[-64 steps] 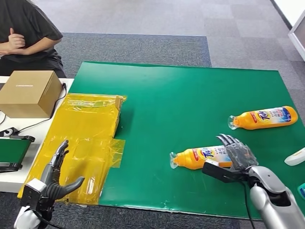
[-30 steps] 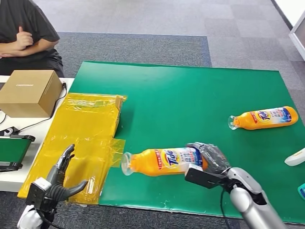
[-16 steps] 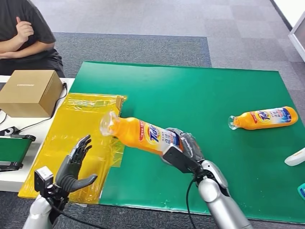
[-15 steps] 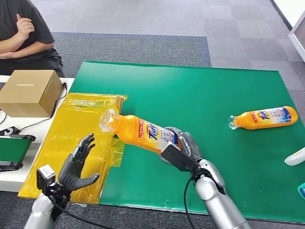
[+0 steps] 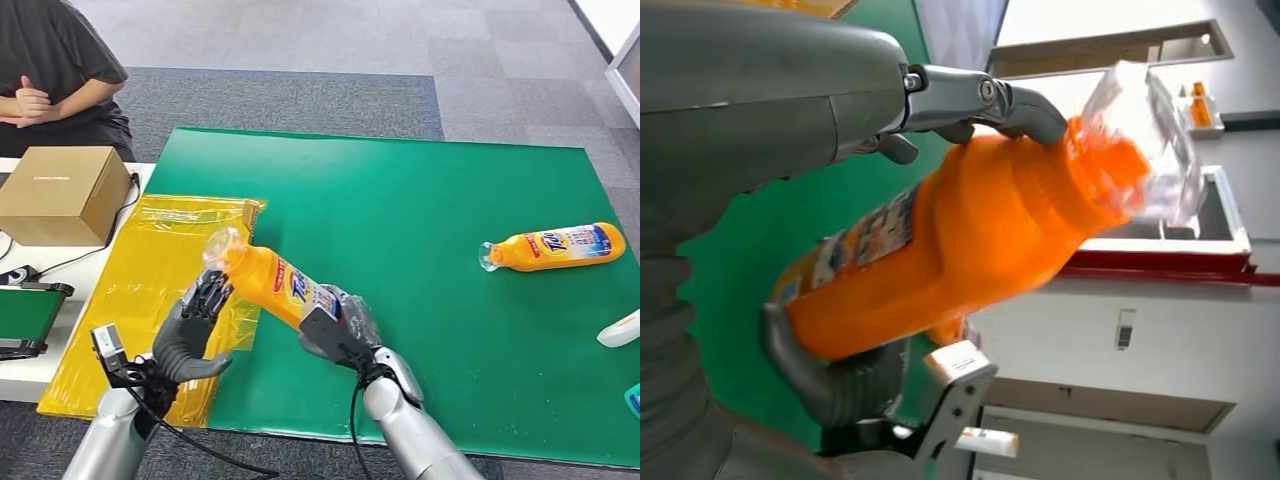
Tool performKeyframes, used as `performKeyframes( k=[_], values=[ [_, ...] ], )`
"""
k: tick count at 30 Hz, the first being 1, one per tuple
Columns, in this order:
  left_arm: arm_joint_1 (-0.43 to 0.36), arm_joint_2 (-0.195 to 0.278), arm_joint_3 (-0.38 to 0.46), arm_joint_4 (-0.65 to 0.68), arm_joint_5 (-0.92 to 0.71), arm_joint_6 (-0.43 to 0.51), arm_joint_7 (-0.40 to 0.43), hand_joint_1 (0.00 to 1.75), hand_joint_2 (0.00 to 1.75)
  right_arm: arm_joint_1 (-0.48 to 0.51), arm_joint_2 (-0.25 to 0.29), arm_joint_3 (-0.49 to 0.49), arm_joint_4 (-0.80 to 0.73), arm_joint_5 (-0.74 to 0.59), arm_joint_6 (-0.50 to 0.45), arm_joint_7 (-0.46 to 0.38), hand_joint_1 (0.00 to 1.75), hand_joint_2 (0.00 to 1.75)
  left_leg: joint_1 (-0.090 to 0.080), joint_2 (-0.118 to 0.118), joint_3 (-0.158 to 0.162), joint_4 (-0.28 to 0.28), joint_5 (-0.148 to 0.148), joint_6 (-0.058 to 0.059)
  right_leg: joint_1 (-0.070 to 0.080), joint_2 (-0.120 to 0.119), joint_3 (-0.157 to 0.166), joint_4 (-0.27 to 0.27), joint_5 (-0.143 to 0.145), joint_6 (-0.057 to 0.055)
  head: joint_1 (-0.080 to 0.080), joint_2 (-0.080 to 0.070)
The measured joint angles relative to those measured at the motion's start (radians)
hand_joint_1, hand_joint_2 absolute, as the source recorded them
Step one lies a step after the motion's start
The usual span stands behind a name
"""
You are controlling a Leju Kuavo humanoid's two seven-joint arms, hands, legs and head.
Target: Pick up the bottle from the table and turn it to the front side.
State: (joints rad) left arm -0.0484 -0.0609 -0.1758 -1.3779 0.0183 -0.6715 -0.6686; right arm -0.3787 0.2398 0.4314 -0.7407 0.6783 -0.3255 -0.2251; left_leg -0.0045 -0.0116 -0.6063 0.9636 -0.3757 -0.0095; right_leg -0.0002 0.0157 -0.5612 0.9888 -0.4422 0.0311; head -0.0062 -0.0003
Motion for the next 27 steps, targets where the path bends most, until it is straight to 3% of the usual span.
performKeyframes(
  k=[13, 27],
  values=[
    [-0.054, -0.081, 0.026, -0.009, 0.107, 0.092, 0.030, 0.00, 1.75, 0.035, 0.031, 0.076, 0.049, -0.056, 0.004, -0.037, 1.75, 1.75, 0.000, 0.000, -0.001, 0.000, 0.000, 0.000, 0.000, 0.000, 0.000, 0.000, 0.000, 0.000, 0.000, 0.000],
    [-0.048, -0.098, 0.034, -0.014, 0.115, 0.088, 0.030, 0.00, 1.75, 0.035, 0.030, 0.083, 0.041, -0.077, -0.016, -0.039, 1.75, 1.75, 0.000, 0.000, -0.001, 0.000, 0.000, 0.000, 0.000, 0.000, 0.000, 0.000, 0.000, 0.000, 0.000, 0.000]
  ],
)
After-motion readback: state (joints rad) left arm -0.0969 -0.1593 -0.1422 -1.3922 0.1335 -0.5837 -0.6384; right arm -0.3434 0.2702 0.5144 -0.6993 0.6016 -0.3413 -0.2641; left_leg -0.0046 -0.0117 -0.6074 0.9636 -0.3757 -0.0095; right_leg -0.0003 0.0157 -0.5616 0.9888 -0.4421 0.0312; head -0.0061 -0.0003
